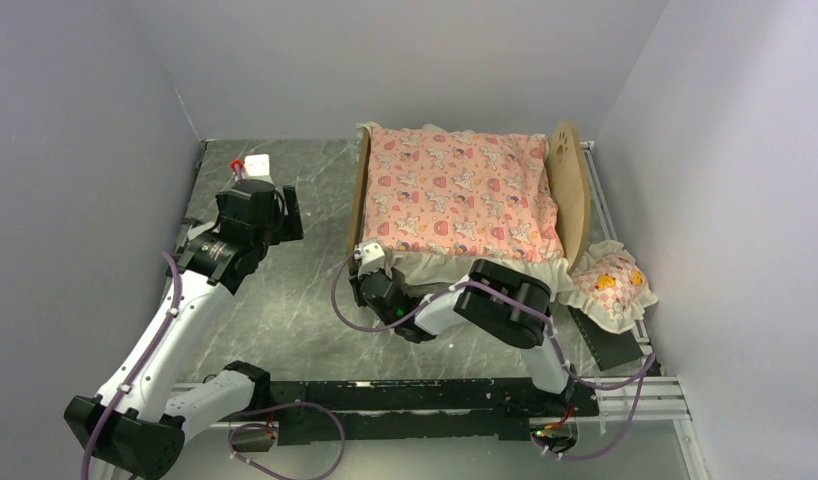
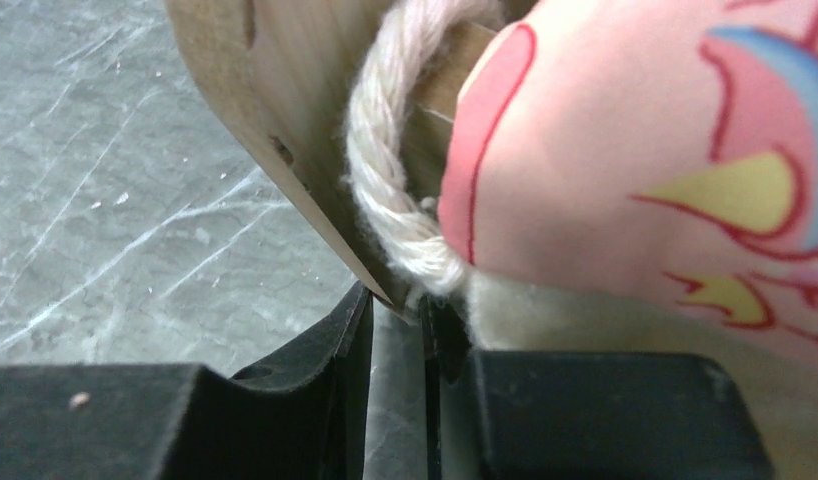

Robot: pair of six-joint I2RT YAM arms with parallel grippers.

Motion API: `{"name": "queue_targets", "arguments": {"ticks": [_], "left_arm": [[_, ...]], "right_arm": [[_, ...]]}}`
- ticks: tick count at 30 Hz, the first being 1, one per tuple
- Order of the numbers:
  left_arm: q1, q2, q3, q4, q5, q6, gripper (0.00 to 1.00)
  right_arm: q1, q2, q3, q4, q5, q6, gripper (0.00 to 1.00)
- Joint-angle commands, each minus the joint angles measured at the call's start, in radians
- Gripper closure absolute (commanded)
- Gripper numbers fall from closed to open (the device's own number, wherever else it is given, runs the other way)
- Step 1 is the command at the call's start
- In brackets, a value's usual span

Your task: Set up the pet bed

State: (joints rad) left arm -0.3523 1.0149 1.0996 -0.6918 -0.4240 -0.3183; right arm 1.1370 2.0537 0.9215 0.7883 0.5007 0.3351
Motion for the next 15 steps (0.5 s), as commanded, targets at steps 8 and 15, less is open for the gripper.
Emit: {"name": "queue_targets", "arguments": {"ticks": [8, 15], "left_arm": [[0.010, 0.002, -0.002, 0.039, 0.017, 0.003, 0.10], [0.016, 0.005, -0.001, 0.039, 0.034, 0.003, 0.10]], "right_arm": [[0.030, -0.151, -0.018, -0.016, -0.200, -0.017, 1.00], [0.040, -0.192, -0.029, -0.097, -0.228, -0.004, 1.00]]}}
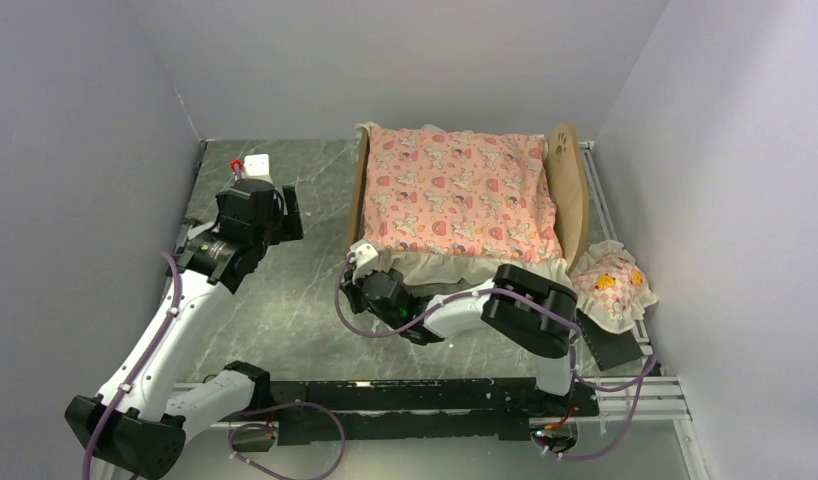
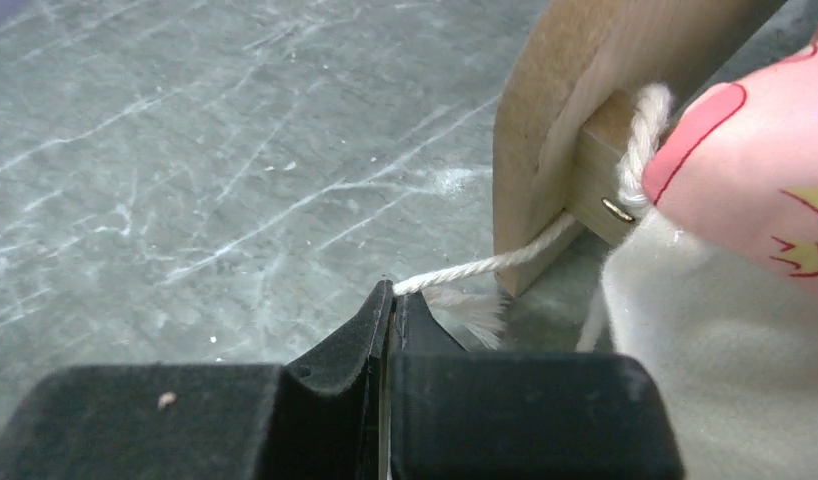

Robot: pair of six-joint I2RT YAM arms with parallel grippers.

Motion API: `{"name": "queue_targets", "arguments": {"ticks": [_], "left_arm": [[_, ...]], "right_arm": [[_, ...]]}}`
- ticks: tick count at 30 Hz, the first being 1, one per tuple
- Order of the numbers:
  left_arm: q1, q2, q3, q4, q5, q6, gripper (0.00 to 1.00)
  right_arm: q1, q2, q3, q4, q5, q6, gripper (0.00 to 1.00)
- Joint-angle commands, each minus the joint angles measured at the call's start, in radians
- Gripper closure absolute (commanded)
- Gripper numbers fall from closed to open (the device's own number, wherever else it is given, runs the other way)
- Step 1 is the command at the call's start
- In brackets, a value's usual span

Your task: Set up the pet bed

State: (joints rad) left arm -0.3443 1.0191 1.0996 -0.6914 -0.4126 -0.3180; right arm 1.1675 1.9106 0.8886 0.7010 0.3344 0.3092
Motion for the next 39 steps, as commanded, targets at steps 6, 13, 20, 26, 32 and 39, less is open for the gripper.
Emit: {"name": "queue_targets", "arguments": {"ticks": [6, 13, 20, 26, 32, 39], "left_arm": [[0.010, 0.002, -0.004, 0.039, 0.046, 0.004, 0.10], [0.013, 0.036, 0.010, 0.024, 0.087, 0.007, 0.10], [0.013, 0.078, 0.020, -0.041, 0.154, -0.036, 0.10], [0.013, 0.063, -0.031, -0.112, 0.304, -0.120, 0.10], [0.013, -0.001, -0.144, -0.095, 0.471, -0.196, 0.11], [0.009, 0.031, -0.198, 0.022, 0.677, -0.235, 0.11]], "right_arm": [[0.020, -0.092, 0.027, -0.085, -0.138, 0.033, 1.00], [0.102, -0.150, 0.082, -0.339, -0.226, 0.057, 1.00], [0.147, -0.162, 0.128, -0.574, -0.200, 0.063, 0.72], [0.146, -0.291, 0.056, -0.686, -0.030, 0.076, 0.47], [0.127, -0.282, 0.036, -0.816, 0.062, 0.115, 0.44], [0.087, -0.196, 0.029, -0.828, 0.040, 0.190, 0.43]]}}
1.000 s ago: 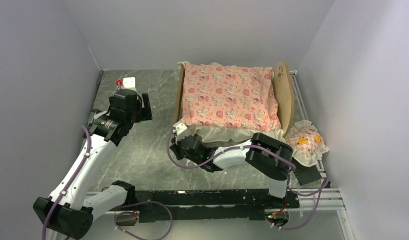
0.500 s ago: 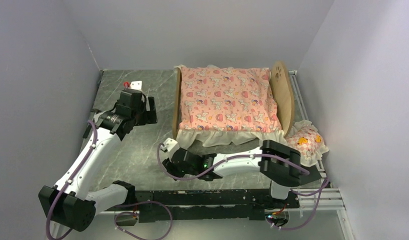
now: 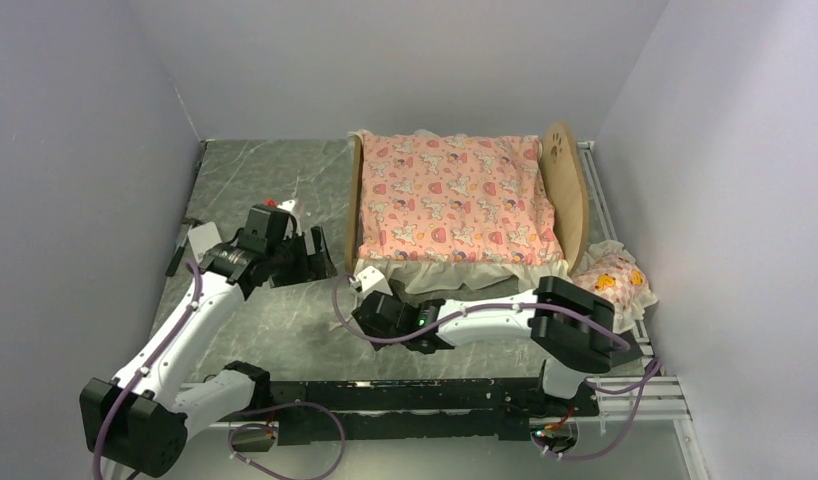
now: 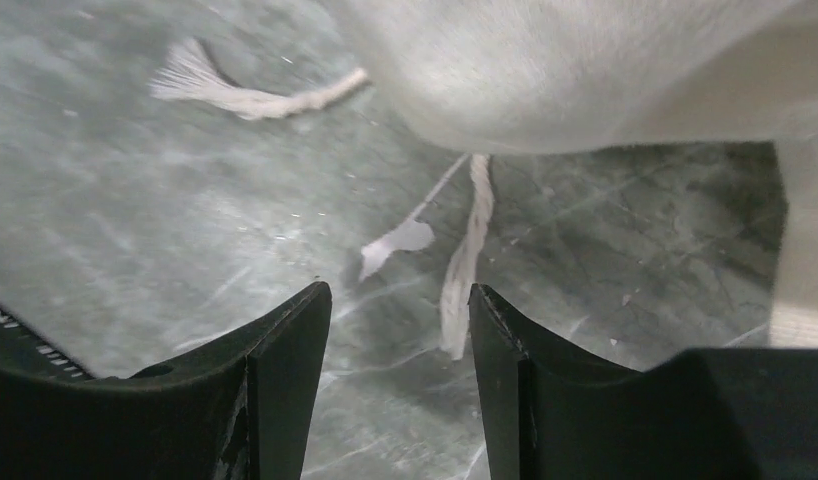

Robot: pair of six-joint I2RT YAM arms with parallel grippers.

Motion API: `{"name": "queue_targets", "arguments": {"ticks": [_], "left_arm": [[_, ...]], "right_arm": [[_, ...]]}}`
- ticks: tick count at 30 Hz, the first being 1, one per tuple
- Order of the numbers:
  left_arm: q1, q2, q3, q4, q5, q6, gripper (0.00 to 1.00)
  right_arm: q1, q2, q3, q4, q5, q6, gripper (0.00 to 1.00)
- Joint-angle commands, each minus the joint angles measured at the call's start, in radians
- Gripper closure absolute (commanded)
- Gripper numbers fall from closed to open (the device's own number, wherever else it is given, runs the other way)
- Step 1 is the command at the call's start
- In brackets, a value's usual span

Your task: Set up the pet bed

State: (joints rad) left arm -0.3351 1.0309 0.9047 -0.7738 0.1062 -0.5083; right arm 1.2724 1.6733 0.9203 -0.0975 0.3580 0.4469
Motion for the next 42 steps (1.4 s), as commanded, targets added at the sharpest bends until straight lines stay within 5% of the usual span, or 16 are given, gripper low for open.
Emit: {"name": "queue_targets", "arguments": {"ticks": [1, 6, 11, 17, 20, 25, 31, 38, 42], "left_arm": [[-0.001, 0.035, -0.004, 0.124, 0.169, -0.050, 0.11], [-0.005, 0.118, -0.008, 0.244, 0.198, -0.101, 0.23], [-0.016, 0.236, 0.008, 0.352, 0.223, -0.145, 0.63], [-0.025, 0.375, 0.083, 0.437, 0.239, -0.162, 0.78], [-0.031, 0.418, 0.125, 0.435, 0.244, -0.159, 0.75], [-0.030, 0.353, 0.124, 0.336, 0.134, -0.135, 0.40], [-0.029, 0.148, 0.092, 0.147, -0.099, -0.121, 0.22], [-0.024, 0.028, 0.081, -0.010, -0.297, -0.107, 0.17], [-0.024, 0.012, 0.069, -0.041, -0.313, -0.091, 0.16]], "right_arm": [[-0.022, 0.055, 0.004, -0.034, 0.008, 0.050, 0.43], [-0.039, 0.083, 0.018, -0.037, -0.020, 0.049, 0.60], [-0.051, 0.011, -0.043, 0.038, -0.033, 0.043, 0.98], [-0.067, -0.070, -0.085, 0.142, -0.086, 0.019, 1.00], [-0.068, -0.069, -0.043, 0.149, -0.099, 0.003, 1.00], [-0.077, 0.009, 0.078, 0.128, -0.085, 0.032, 1.00], [-0.092, 0.135, 0.230, 0.155, -0.095, 0.129, 0.97], [-0.097, 0.205, 0.302, 0.196, -0.158, 0.072, 0.60], [-0.097, 0.120, 0.178, 0.271, -0.198, -0.117, 0.52]]}}
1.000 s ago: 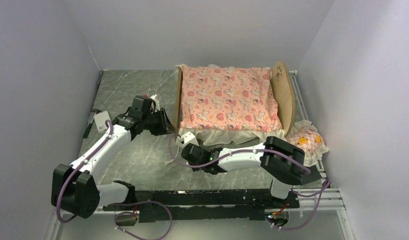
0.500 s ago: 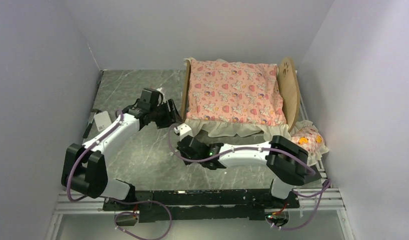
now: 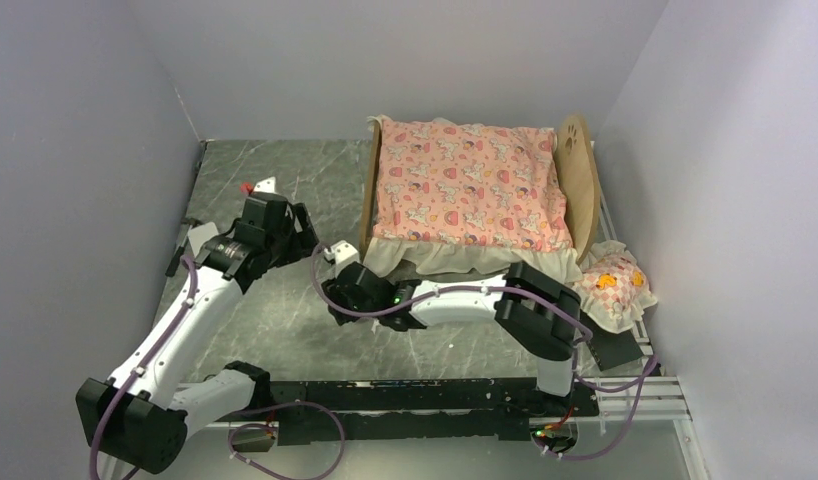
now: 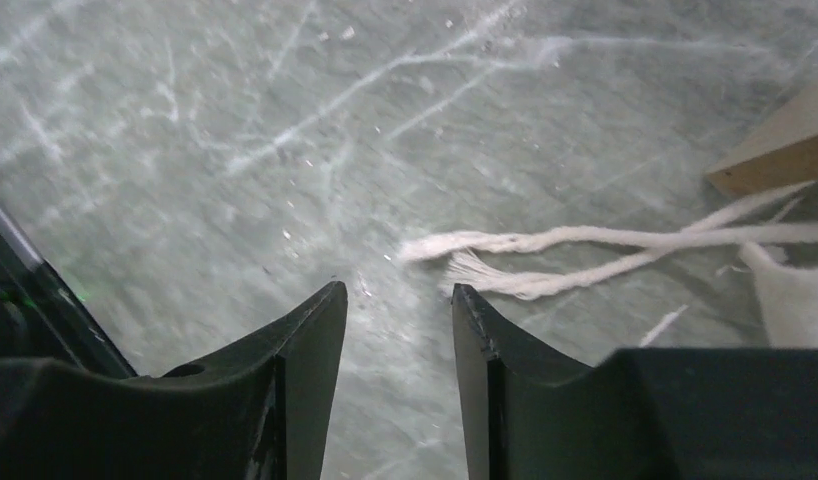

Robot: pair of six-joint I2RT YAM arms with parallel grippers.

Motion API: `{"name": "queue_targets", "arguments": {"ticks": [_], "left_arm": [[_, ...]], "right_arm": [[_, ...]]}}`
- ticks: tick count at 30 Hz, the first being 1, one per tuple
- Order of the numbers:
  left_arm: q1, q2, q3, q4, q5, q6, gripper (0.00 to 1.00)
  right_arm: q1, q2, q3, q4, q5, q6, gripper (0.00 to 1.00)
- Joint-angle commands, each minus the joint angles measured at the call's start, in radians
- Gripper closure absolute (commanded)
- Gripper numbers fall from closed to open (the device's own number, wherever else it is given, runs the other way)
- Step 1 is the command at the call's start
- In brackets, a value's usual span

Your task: Set up the pet bed

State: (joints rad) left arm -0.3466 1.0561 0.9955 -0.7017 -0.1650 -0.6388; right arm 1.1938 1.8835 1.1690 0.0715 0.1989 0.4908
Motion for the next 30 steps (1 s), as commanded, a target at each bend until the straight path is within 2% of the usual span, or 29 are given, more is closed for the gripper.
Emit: {"name": "queue_targets", "arguments": {"ticks": [1, 4, 6, 11, 15, 21, 30], "left_arm": [[-0.012, -0.013, -0.027, -0.112, -0.036, 0.041, 0.16], [-0.012, -0.006, -0.049, -0.093, 0.018, 0.049, 0.16], [-0.012, 0.009, -0.059, -0.087, 0.046, 0.049, 0.16], [-0.012, 0.014, -0.065, -0.092, 0.049, 0.048, 0.16], [-0.011, 0.007, -0.059, -0.107, 0.027, 0.053, 0.16], [-0.011, 0.021, -0.066, -0.098, 0.043, 0.049, 0.16], [-0.011, 0.021, -0.063, -0.105, 0.020, 0.043, 0.16]], "right_arm": [[-0.018, -0.109, -0.093, 0.100, -0.045, -0.218, 0.52], [-0.021, -0.169, -0.161, 0.116, -0.075, -0.444, 0.51], [-0.031, -0.192, -0.200, 0.140, -0.157, -0.587, 0.51], [-0.085, -0.162, -0.164, 0.092, -0.339, -0.766, 0.50], [-0.114, -0.102, -0.105, 0.060, -0.449, -0.842, 0.50], [-0.132, -0.012, -0.022, 0.009, -0.536, -0.907, 0.50], [-0.156, 0.069, 0.003, -0.005, -0.594, -0.929, 0.53]]}}
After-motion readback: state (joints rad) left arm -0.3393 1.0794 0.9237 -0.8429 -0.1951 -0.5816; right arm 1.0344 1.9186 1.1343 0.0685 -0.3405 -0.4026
